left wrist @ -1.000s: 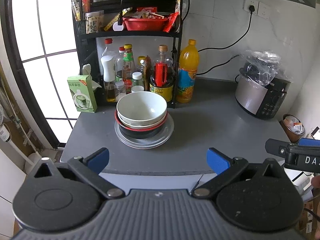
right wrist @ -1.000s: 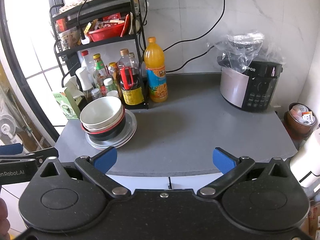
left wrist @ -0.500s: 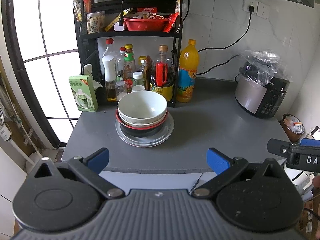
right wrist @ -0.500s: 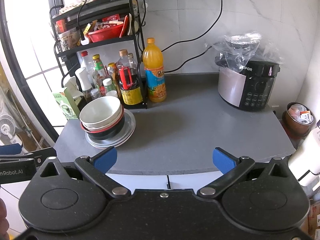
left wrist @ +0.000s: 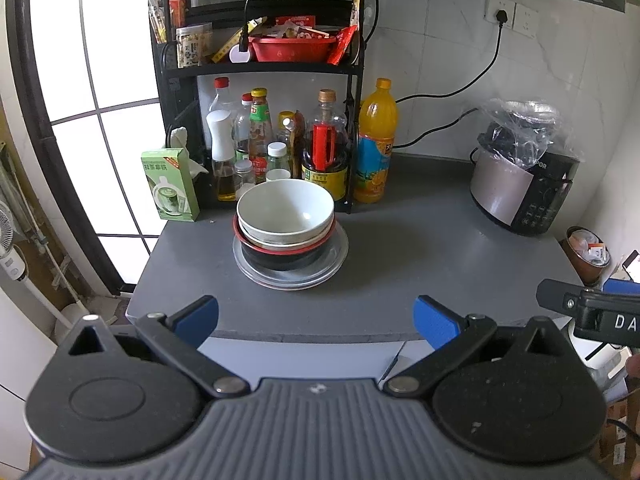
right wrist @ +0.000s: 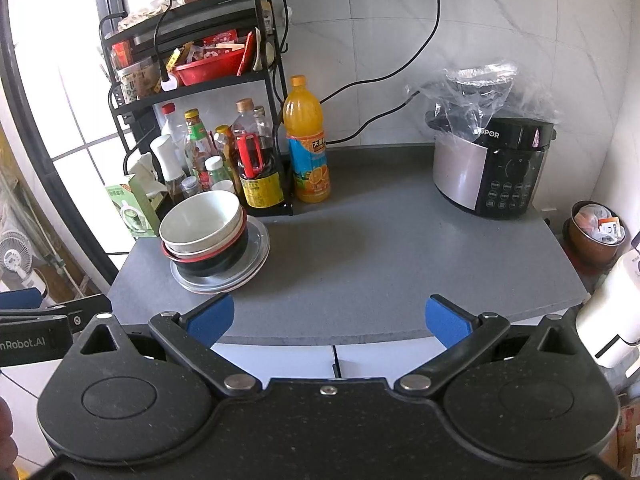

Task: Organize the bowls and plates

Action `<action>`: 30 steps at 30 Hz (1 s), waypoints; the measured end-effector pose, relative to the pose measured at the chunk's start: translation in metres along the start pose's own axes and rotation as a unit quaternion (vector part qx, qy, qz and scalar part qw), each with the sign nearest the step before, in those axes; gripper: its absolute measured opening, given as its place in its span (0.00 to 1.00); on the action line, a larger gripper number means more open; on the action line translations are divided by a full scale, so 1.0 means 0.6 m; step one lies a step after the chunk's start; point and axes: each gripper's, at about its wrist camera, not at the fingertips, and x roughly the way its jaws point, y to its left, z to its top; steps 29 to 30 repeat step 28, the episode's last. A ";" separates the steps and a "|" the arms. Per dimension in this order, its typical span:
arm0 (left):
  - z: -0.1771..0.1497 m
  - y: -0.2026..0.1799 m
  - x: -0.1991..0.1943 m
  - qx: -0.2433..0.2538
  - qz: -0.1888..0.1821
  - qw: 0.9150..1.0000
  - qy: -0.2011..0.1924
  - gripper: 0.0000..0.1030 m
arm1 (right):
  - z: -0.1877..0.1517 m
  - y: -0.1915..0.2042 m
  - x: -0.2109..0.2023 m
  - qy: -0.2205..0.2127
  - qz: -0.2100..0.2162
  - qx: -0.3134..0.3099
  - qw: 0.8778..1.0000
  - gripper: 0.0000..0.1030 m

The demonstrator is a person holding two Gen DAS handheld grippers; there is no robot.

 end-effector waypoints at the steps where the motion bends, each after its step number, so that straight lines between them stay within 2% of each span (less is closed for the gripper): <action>1: 0.000 -0.001 -0.001 0.000 0.000 1.000 -0.001 1.00 | -0.001 0.000 -0.001 0.000 0.000 -0.001 1.000 1.00; 30: 0.010 -0.016 0.009 -0.006 0.017 1.000 0.001 1.00 | 0.015 -0.006 0.017 0.004 0.025 -0.006 1.000 1.00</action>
